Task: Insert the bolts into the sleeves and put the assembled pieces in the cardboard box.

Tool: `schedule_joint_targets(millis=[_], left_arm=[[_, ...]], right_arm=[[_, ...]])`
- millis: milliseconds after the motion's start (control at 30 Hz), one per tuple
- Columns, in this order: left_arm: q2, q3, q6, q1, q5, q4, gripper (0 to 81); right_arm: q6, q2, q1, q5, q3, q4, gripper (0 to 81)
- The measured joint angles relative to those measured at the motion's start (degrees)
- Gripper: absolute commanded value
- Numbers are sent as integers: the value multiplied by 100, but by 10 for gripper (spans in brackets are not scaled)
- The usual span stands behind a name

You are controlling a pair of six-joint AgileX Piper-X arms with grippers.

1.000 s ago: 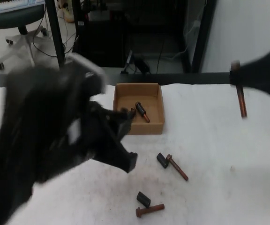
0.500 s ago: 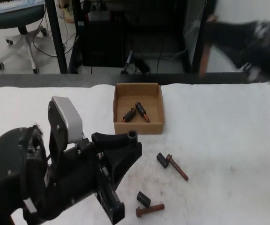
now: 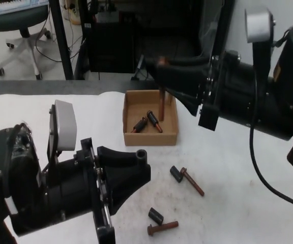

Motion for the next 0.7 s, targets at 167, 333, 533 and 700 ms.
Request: schedule_joint_targets(millis=[167, 333, 533, 700], left_arm=[[0, 0, -116, -3, 37, 0, 3], [0, 0, -118, -3, 38, 0, 3], [0, 0, -130, -3, 38, -13, 3], [0, 0, -329, -3, 49, -157, 3]], right_arm=[[-185, 0, 113, 0, 0, -692, 8], [-437, 0, 306, 0, 22, -850, 8], [-965, 0, 727, 190, 83, -651, 8], [-1306, 0, 975, 369, 83, -359, 8]])
